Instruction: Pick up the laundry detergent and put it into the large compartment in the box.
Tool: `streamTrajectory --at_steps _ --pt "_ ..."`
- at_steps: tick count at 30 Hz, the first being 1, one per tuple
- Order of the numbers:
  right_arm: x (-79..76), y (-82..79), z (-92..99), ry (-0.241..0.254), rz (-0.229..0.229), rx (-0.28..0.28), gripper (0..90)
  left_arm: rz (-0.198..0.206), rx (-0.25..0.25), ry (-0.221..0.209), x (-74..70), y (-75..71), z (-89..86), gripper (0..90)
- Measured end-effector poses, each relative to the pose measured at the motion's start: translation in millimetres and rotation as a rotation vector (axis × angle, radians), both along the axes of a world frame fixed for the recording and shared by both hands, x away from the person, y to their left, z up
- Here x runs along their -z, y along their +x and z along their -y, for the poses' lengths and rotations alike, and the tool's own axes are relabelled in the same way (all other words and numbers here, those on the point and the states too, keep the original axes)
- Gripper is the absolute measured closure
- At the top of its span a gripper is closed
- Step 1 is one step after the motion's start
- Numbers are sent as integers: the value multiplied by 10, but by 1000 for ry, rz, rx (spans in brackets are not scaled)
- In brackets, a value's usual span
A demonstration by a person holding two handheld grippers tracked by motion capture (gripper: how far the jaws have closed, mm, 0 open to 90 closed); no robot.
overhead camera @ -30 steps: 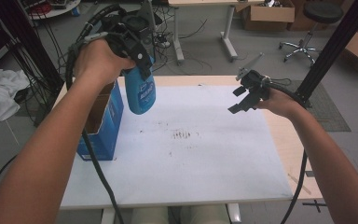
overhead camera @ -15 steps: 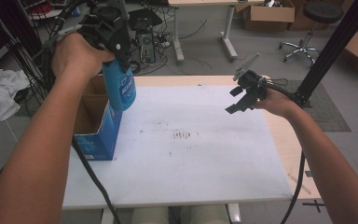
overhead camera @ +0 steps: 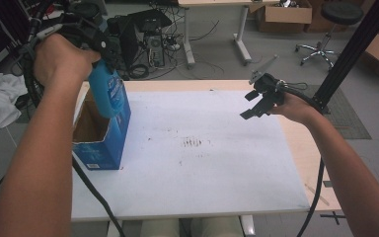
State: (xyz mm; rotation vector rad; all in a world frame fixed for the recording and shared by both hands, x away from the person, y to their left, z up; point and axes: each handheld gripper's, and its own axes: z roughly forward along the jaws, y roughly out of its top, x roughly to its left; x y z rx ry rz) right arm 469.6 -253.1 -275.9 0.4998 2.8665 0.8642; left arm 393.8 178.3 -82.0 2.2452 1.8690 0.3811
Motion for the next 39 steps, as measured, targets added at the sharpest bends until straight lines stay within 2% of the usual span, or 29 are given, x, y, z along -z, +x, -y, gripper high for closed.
streamTrajectory --at_steps 4,9,21,25,28,39 --pt "-3 0 -4 2 2 -3 161 2 -54 -15 24 -22 -121 378" --pt "4 6 -8 1 0 -3 161 4 -100 -5 74 -36 -236 378" --pt "2 9 40 0 1 2 161 -8 -147 -10 294 -40 -435 378" --pt "-5 5 47 4 -4 12 161 -15 -156 -13 408 -33 -489 379" --pt "-2 8 50 4 -2 10 161 -24 -145 -3 505 -29 -510 378" --pt "48 26 38 -1 -9 10 159 -33 -126 3 962 15 -587 378"
